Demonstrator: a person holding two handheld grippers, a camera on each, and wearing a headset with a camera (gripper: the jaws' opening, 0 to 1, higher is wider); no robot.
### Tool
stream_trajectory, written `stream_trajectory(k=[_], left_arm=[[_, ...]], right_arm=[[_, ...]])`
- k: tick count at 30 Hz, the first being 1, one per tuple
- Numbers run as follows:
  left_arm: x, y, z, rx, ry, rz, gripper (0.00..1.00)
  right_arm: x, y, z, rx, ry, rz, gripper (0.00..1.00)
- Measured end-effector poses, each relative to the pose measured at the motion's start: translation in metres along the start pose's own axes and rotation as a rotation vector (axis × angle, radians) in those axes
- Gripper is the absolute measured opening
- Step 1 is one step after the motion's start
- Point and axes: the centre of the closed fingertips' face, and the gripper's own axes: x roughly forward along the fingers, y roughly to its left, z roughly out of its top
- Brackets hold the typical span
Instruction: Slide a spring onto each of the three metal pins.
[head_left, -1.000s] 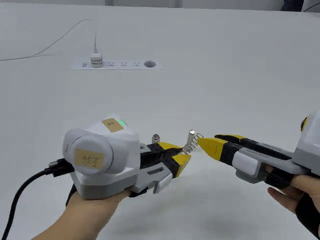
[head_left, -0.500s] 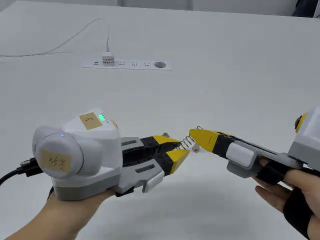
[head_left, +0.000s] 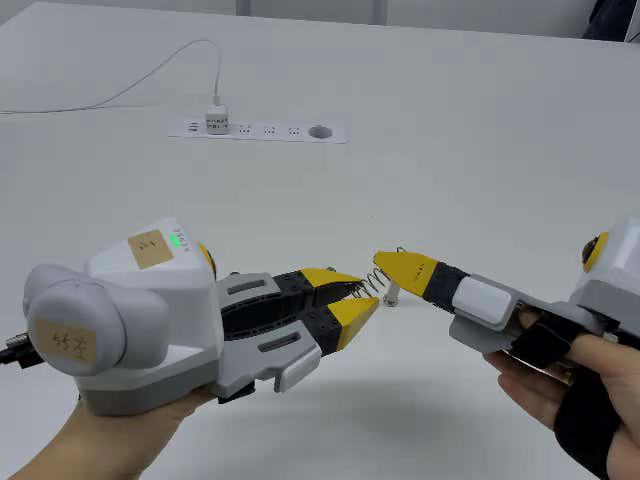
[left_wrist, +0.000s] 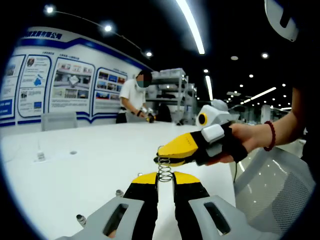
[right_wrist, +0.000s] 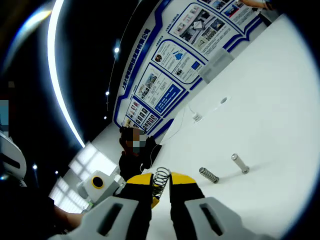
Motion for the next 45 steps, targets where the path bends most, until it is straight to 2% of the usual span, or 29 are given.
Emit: stream_trajectory(k=[2,5,14,18,20,24,29,32,38,45], left_arm=[[-0.001,-0.001,0.001,0.006,-0.004,-0.001,0.1],[-0.001,-0.002,0.002,0.017,0.003,-0.001,0.11],[0.0,-0.002,0.002,0.021,0.025,0.001,0.12],[-0.001,0.0,-0.001,0.052,0.063,0.019,0.13],[-0.002,0.0,-0.005,0.098,0.094,0.022,0.14],[-0.003,-0.001,-0.009,0.113,0.122,0.025,0.17],[-0.008,0.002,-0.017,0.139,0.174,0.047,0.23],[-0.013,0.004,-0.021,0.119,0.192,0.066,0.27],[-0.022,0.008,-0.026,0.072,0.217,0.106,0.34],[-0.034,0.018,-0.028,0.047,0.237,0.18,0.43]], right_arm=[[0.0,0.004,0.0,0.031,-0.004,0.028,0.13],[0.0,0.005,0.0,0.023,-0.005,0.037,0.12],[0.0,0.005,0.001,-0.02,-0.005,0.035,0.11],[-0.001,0.003,0.004,-0.082,-0.003,0.015,0.11],[-0.001,0.002,0.005,-0.123,0.004,0.003,0.11],[0.0,0.001,0.009,-0.2,0.011,-0.012,0.11],[0.0,-0.005,0.018,-0.342,0.018,-0.063,0.11],[0.0,-0.008,0.022,-0.429,0.037,-0.089,0.11],[0.002,-0.015,0.028,-0.537,0.06,-0.128,0.11],[0.005,-0.029,0.037,-0.572,0.054,-0.184,0.11]])
